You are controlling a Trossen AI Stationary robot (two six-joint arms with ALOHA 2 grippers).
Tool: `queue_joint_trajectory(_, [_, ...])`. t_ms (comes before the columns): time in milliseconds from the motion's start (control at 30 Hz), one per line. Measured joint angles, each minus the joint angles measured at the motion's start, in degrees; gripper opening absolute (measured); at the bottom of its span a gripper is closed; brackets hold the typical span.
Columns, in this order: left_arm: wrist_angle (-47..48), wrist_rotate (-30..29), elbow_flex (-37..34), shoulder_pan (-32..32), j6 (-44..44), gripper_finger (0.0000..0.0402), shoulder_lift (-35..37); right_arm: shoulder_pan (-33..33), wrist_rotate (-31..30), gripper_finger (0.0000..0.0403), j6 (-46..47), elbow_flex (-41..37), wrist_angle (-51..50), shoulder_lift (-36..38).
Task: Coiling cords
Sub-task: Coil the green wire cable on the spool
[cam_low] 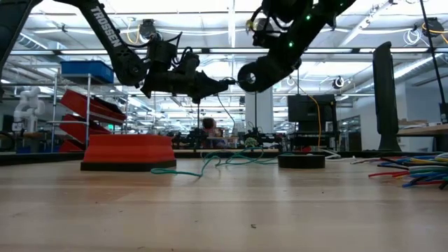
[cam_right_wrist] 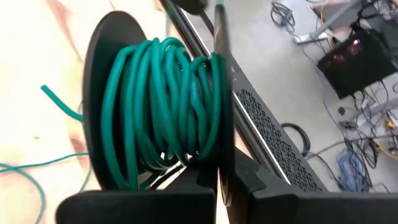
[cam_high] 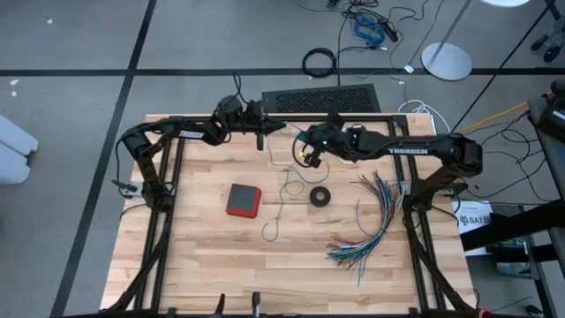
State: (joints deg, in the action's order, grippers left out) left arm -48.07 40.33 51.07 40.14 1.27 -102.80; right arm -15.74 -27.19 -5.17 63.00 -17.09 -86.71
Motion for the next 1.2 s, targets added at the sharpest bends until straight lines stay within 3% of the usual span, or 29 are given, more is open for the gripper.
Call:
queue_joint_trajectory(433, [0.7, 0.18, 0.0, -0.27, 3.29, 0.0, -0.02, -2.69, -9.14, 0.0, 3.74, 0.0, -1.95, -3.38])
queue_joint_trajectory(867, [0.75, -0.35, 1.09, -3.62, 4.31, 0.0, -0.09, -4.18, -8.71, 0.0, 2.76, 0.0, 6.31, -12.52])
queue_joint_trajectory(1200, [1.2, -1.77, 1.14, -6.25, 2.33, 0.0, -0.09, -4.18, -6.07, 0.0, 2.68, 0.0, 15.21, -13.25])
